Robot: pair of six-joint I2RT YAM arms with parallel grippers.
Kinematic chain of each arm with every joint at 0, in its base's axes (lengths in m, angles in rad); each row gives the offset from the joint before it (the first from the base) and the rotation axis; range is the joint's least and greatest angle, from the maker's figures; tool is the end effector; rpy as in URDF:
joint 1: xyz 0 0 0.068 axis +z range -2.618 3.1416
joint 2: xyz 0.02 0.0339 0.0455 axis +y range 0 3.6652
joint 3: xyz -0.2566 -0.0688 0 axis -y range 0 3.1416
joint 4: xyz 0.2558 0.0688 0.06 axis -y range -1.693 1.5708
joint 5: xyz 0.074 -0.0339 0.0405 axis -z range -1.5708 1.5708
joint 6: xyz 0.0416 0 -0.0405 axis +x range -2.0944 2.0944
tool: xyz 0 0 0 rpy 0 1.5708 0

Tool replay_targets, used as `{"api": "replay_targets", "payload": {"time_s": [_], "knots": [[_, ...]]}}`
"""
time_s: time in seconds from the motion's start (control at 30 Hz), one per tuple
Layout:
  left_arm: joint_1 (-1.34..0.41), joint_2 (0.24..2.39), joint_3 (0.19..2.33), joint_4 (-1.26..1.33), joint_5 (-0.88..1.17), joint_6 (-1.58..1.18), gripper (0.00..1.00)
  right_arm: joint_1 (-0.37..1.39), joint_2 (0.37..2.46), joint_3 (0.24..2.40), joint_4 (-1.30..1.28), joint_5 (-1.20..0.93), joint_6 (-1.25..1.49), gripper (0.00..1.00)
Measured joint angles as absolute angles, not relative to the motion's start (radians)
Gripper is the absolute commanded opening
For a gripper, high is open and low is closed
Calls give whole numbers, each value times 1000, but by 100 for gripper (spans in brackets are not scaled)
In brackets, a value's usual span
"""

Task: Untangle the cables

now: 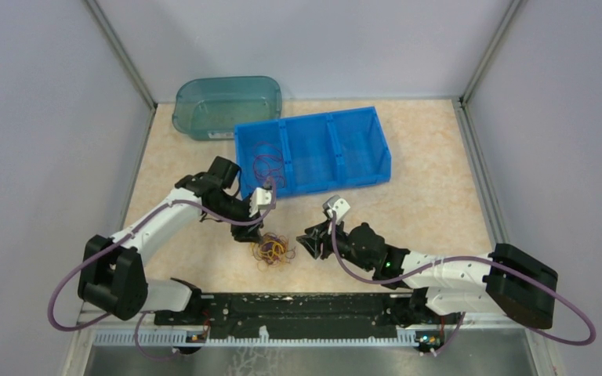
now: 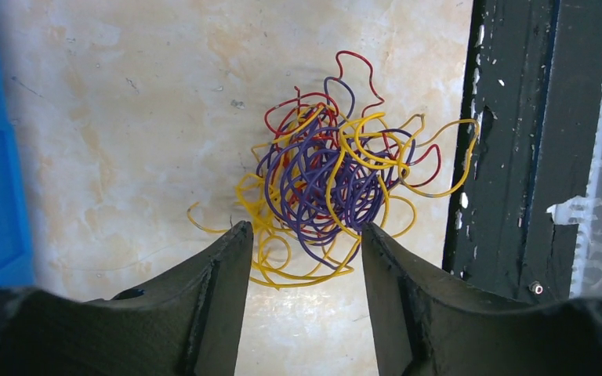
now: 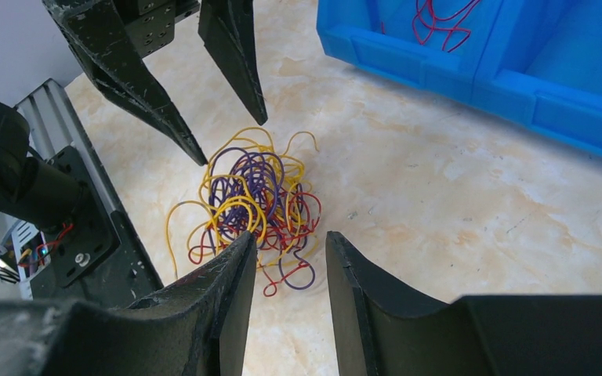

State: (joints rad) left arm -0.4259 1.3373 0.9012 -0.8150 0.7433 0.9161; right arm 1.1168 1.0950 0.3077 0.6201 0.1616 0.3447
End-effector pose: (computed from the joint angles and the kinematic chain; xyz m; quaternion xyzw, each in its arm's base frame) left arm 0.2167 -0.1292 0.2101 0.6172 0.6845 -0.3118 0.2309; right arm 0.1108 0.2118 0.1836 -0.2383 0.7248 0.3836 0.5203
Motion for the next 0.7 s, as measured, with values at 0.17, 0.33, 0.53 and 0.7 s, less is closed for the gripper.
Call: {"api": "replay_targets", "payload": {"time_s": [0.17, 0.33, 0.53, 0.7], "knots": [[-426, 1357, 895, -821, 738, 906, 54, 1117, 1095, 308, 620, 162, 345, 38], [-426, 1397, 895, -841, 736, 904, 31, 1117, 1093, 308, 620, 163, 345, 37], [-426, 1409, 897, -867, 733, 908, 10, 1117, 1076, 308, 620, 164, 345, 37], [-426, 1359, 908, -878, 709, 915, 7, 1117, 1075, 308, 621, 164, 345, 37]]}}
